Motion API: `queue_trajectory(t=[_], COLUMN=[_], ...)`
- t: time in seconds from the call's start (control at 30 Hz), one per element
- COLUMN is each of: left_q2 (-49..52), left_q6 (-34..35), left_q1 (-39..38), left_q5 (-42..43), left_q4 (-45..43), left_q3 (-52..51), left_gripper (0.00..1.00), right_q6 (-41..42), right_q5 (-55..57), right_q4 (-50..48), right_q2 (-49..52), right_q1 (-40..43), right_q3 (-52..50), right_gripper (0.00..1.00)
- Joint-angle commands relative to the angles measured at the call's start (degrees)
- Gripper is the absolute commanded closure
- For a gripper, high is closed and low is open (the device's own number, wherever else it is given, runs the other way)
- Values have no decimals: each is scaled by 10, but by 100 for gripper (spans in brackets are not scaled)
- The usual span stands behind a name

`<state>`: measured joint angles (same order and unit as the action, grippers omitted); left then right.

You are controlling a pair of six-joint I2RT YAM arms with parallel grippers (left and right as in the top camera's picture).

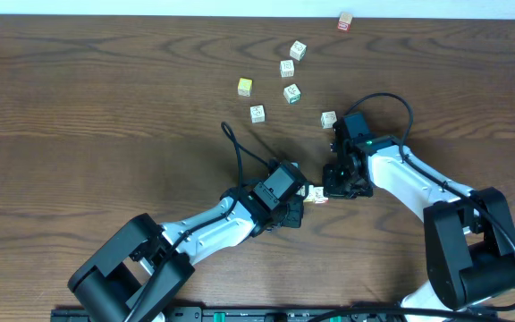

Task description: Lift 3 blocks

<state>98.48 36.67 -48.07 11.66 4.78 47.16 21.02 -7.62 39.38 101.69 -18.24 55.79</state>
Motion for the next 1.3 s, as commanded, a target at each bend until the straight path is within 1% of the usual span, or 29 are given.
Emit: queue_trajectory(t=[0.0, 1.2, 1.27], left_q2=[4, 4, 4], left_q6=[-10, -10, -8], left_q1=[0, 0, 0], left_q5=[-8, -4, -1], left_q4=[-9, -36, -36], left_q3=[-9, -9, -9], left_gripper=[93, 92, 93], right_q6=[-3, -2, 11], right_q5=[43, 43, 43], right_q4=[0, 5, 17], right_q2=[17, 17, 17], right_q1=[-2, -2, -2], right_q3=[-13, -13, -13], right_gripper=[99, 99, 99])
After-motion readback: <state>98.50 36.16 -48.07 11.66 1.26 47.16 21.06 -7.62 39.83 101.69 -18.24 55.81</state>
